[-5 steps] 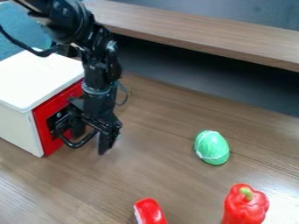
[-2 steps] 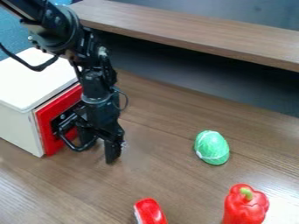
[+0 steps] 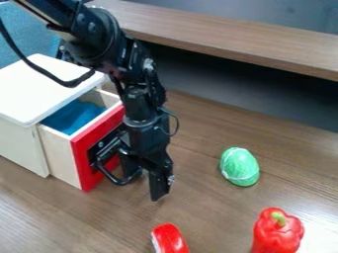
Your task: Open the drawer
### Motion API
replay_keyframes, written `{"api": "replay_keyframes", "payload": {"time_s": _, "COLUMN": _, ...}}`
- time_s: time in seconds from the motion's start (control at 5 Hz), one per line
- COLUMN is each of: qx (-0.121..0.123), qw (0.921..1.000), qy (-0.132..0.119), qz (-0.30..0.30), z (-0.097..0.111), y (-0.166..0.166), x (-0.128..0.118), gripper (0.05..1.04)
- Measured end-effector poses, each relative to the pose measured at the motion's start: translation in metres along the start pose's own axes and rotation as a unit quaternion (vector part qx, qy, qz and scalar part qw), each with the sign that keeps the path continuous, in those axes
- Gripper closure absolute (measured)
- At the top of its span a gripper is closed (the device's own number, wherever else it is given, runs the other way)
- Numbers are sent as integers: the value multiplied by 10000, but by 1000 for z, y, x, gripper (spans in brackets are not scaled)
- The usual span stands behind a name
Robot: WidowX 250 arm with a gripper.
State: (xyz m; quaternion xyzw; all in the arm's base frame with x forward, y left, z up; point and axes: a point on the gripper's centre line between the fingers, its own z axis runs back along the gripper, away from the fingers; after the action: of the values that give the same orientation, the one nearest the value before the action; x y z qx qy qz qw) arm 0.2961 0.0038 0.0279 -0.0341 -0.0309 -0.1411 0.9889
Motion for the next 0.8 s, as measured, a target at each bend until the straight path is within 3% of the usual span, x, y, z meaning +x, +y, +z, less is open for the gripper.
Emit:
{"api": "replay_keyframes", "payload": {"time_s": 0.2, "qx": -104, "qw": 9997, "qy": -108, "qz": -200, "z": 7, "y": -16, "x": 4, "gripper": 85}}
{"api": "replay_keyframes", "payload": {"time_s": 0.8, "qx": -257, "qw": 9983, "qy": -2, "qz": -519, "z": 4, "y": -44, "x": 5, "gripper": 85}}
